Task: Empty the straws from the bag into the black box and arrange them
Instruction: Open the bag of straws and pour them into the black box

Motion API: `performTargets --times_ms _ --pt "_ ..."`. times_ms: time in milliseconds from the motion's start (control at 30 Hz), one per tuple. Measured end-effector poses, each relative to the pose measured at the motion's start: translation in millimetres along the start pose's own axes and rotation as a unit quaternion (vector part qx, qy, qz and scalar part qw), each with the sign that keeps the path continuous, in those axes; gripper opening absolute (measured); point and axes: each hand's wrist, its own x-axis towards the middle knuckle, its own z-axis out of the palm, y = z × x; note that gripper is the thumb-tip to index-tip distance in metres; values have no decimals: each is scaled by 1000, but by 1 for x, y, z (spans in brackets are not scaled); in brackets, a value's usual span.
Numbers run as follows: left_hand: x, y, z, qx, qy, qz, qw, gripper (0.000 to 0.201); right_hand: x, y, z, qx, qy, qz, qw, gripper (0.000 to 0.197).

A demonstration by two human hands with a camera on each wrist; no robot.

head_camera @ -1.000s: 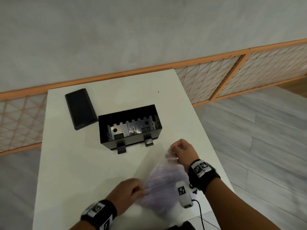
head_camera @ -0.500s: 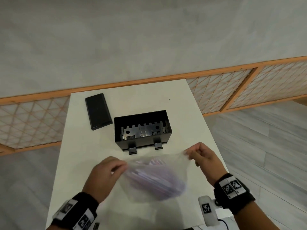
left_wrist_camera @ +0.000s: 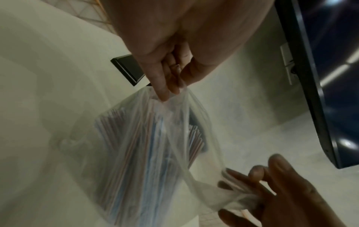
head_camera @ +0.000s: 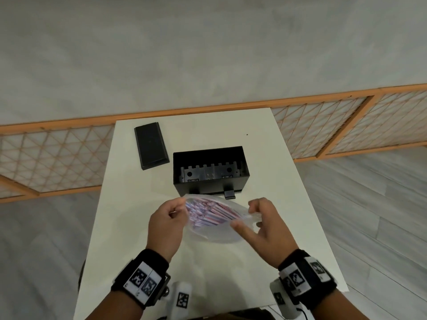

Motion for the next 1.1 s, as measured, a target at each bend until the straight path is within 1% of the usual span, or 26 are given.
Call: performTargets --times_ms 67,100,133,200,233,267,333,400,433,467,533,567,600,633,667,733,767,800,867,933,967,1033,1100 --pt "-1 0 0 -12 -10 -14 1000 34 7 -3 10 -100 9 -55 993 31" --pt "-1 0 -1 -37 -26 -34 998 38 10 -3 14 -150 2 -74 986 26" --pt "-1 1 -2 -83 -46 -66 993 43 14 -1 18 -198 -16 -82 977 29" --pt "0 1 -7 -198 -91 -135 967 56 18 6 22 -282 -74 -98 951 44" --pt "1 -1 -12 -232 -103 -153 955 61 19 10 22 -306 -88 -99 943 49" --pt "2 -3 -15 -247 -109 -162 949 64 20 10 21 -312 -94 -83 942 54" --pt "1 -7 -21 -236 -107 -173 950 66 23 11 18 -304 -91 -48 947 60" --pt "-5 -10 -21 -201 -109 -182 956 61 24 9 16 -291 -103 -7 951 64" --pt "-6 -12 -20 -163 -109 -186 963 56 24 9 16 -282 -118 14 952 68" --pt "-8 -14 -20 -118 -112 -186 969 57 24 8 18 -278 -134 31 951 72" --pt "-6 -25 -21 -2 -124 -183 975 81 21 6 24 -284 -151 43 946 75" --pt "-7 -30 -20 52 -135 -174 974 88 21 5 27 -291 -152 38 944 76" --pt "-10 -32 -19 96 -145 -159 972 85 19 3 31 -298 -151 31 942 76" --pt "-11 -37 -18 130 -146 -151 969 75 19 2 34 -304 -148 20 941 76" --pt "-11 -43 -17 142 -145 -140 969 63 18 -1 36 -306 -147 8 941 77" --pt "-10 -53 -15 126 -125 -116 977 44 17 -5 41 -295 -159 -15 942 77" --pt "-10 -57 -15 115 -104 -96 983 36 16 -6 44 -284 -173 -21 943 76" --pt "-9 -61 -14 116 -82 -83 986 32 16 -6 47 -273 -187 -23 943 75" --pt "-12 -58 -12 106 -56 -76 990 31 16 -7 54 -251 -201 -16 947 72" --pt "-18 -47 -8 28 -52 -109 992 32 18 -6 59 -232 -212 1 949 75" --pt "-20 -41 -6 -18 -45 -149 988 29 19 -4 61 -230 -220 7 948 82" --pt "-22 -32 -3 -103 -65 -224 967 24 20 1 63 -247 -242 4 938 98" --pt "-20 -28 -1 -157 -84 -250 952 24 19 8 66 -270 -261 -5 927 112"
